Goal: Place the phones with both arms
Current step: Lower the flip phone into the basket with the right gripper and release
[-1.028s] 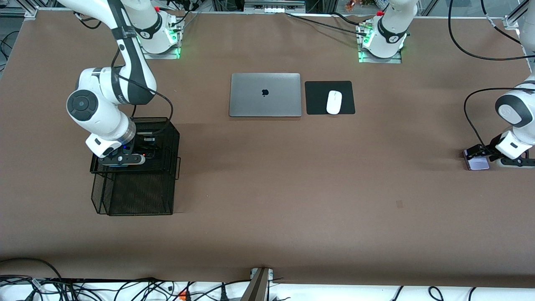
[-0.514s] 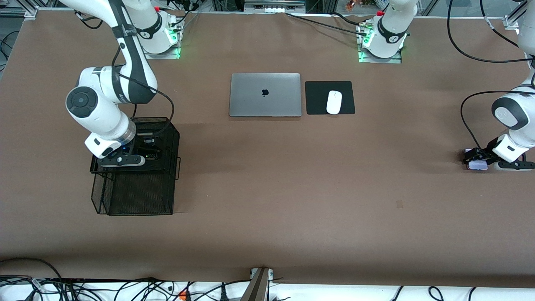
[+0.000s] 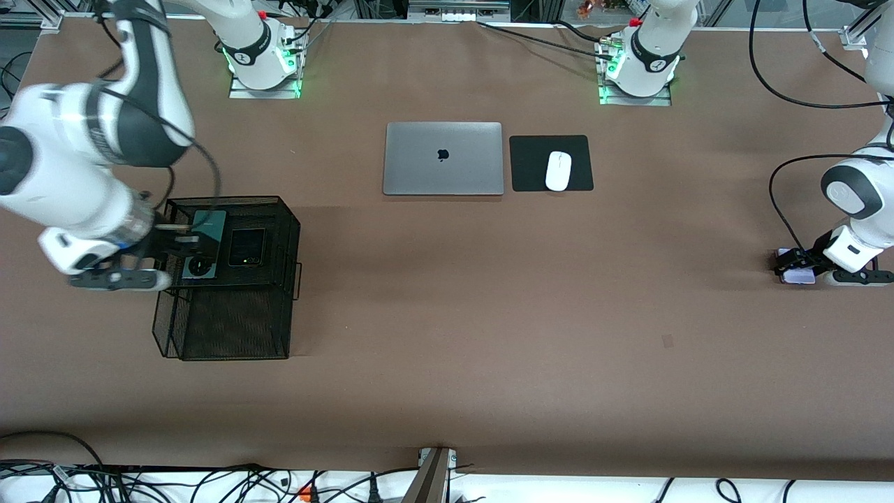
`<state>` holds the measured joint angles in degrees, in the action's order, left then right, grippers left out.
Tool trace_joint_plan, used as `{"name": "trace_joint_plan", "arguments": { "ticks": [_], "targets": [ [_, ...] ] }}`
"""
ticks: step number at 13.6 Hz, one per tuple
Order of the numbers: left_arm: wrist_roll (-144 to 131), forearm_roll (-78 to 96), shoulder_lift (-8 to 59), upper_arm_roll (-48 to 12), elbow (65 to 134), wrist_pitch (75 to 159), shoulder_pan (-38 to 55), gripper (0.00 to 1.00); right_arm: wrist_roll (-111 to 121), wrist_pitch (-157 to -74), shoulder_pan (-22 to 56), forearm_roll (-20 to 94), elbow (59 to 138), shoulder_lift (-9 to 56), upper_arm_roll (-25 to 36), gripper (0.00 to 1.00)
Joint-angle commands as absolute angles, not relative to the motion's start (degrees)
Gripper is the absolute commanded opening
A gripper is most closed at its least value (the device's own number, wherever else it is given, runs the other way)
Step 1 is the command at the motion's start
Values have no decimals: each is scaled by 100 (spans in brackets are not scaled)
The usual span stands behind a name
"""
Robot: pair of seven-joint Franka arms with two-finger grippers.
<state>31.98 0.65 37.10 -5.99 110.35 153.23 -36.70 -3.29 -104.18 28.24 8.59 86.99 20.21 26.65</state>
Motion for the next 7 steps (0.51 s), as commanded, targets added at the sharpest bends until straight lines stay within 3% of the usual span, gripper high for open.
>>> {"name": "trace_joint_plan", "arguments": {
  "ticks": [1,2,3,4,7],
  "targets": [
    [3279,202,3779,-633,10899,15337,-3683,58,-229,-9653,2409,1265,7220,2986,2610,100],
    [3252,193,3779,-633,10820,15302,-3639,36,-246,-9572,2269,1466,7068,3032,2610,100],
    [3243,185,3771,-633,10776,15284,-3621,21,-237,-9554,2233,1572,7075,3006,2610,100],
    [3226,185,3771,-642,10688,15136,-3525,12,-307,-9554,2259,1538,7171,2980,2610,100],
    [2569,202,3771,-642,10241,14285,-3052,3,-325,-9545,2303,1468,7251,2962,2619,100]
  ]
}}
